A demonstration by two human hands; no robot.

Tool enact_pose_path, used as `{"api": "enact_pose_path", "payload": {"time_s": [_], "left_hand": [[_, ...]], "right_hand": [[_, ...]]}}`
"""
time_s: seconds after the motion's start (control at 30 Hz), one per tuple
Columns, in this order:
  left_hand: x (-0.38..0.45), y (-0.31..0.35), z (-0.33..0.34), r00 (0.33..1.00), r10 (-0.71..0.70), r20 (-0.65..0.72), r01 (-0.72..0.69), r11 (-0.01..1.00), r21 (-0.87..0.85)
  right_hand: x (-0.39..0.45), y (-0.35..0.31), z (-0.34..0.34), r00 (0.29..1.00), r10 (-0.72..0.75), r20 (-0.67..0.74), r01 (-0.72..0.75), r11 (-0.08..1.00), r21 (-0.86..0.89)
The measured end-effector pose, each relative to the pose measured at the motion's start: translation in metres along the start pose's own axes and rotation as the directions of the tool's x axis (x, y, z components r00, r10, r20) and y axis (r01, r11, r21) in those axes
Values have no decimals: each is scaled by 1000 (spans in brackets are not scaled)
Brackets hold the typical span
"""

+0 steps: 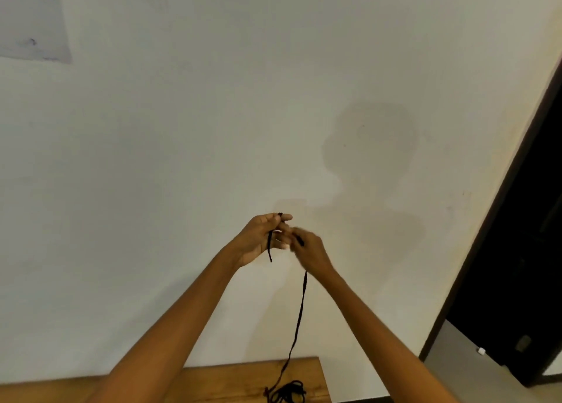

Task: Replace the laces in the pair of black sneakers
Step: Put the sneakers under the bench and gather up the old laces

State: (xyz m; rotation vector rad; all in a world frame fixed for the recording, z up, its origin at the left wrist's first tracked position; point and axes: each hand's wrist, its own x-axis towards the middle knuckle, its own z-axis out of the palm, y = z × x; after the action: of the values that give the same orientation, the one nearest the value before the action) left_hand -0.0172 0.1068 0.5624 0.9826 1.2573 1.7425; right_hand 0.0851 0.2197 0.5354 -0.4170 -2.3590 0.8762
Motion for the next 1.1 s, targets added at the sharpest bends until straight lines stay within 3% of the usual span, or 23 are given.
{"api": "enact_pose_path", "payload": {"time_s": [0.13, 0.2, 0.27, 0.37, 0.5, 0.57, 0.7, 0.83, 0.9, 1.0, 1.1], "left_hand": [[5, -17, -3, 986, 112, -121, -129, 982, -140], [9, -18, -5, 972, 129, -195, -144, 988, -64], [10, -18, -4, 967, 134, -218, -107, 986, 130], [6, -15, 5, 976, 143, -167, -65, 913, 403], [-3, -2, 26, 988, 154, -34, -120, 876, 467], [-5, 2, 27, 994, 106, 1, -97, 906, 411], [-9, 1, 17, 992, 46, 118, -54, 996, 68], [-7, 9, 17, 978, 91, 188, -86, 996, -30], [-1, 12, 15, 981, 149, 122, -135, 984, -114], [8, 9, 6, 985, 170, 16, -164, 970, -181], [12, 0, -3, 990, 136, -44, -136, 991, -6]], "right_hand": [[-16, 1, 9, 976, 33, 216, -25, 999, -37], [-20, -1, 5, 950, 13, 312, 10, 997, -72], [-17, -9, -2, 933, -14, 359, 57, 992, -110], [-6, -29, -21, 948, -85, 307, 130, 983, -130], [18, -45, -46, 984, -110, 137, 123, 988, -92], [28, -46, -56, 990, -107, 93, 119, 984, -132], [38, -33, -60, 998, -69, -4, 67, 989, -134], [27, -18, -40, 999, 11, -47, -14, 998, -64], [15, -12, -25, 999, 42, 26, -40, 997, -62], [-2, -10, -5, 969, 43, 242, -8, 990, -141], [-5, -17, -1, 961, -10, 278, 101, 944, -315]]}}
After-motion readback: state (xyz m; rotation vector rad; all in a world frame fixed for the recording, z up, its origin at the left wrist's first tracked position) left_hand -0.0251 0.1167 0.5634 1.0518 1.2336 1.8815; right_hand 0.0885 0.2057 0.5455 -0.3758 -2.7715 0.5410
